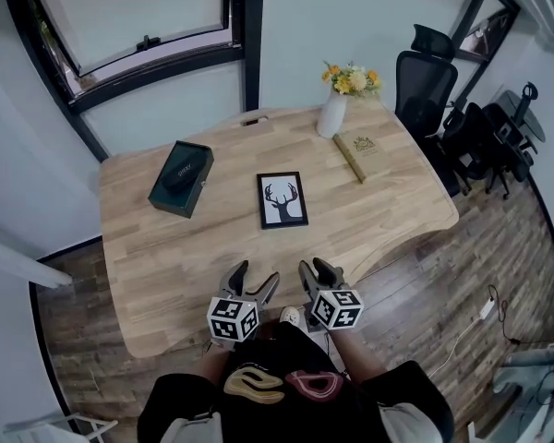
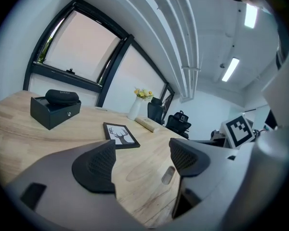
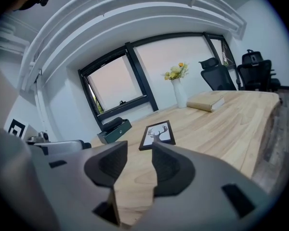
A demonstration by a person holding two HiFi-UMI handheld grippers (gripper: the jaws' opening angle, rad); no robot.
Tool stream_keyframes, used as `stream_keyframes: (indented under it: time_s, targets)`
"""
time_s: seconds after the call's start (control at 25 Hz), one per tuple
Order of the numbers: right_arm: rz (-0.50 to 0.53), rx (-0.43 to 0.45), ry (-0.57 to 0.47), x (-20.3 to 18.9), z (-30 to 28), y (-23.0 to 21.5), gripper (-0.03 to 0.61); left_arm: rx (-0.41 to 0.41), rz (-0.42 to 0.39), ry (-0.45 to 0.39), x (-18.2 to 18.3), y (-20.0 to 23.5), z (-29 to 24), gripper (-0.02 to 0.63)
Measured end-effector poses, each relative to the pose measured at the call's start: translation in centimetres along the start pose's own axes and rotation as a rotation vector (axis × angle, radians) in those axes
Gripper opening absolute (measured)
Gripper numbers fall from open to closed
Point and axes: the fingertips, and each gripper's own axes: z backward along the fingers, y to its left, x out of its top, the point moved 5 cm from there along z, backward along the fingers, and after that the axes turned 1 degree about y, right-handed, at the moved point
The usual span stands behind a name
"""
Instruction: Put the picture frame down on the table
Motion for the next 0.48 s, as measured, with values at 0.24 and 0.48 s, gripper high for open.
stream_keyframes:
  time_s: [0.24, 0.48]
  targets:
    - [0.074, -0.002, -0.010, -0.3, 0.8, 1.2, 0.143, -0.002, 0.000, 0.004, -1.0, -0.7, 1.2, 0.271]
    - [0.114, 0.001, 0.003, -1.1, 1.3, 1.8, 0.114, -0.018, 0.011, -0.007, -1.2, -0.7, 1.6, 0.168]
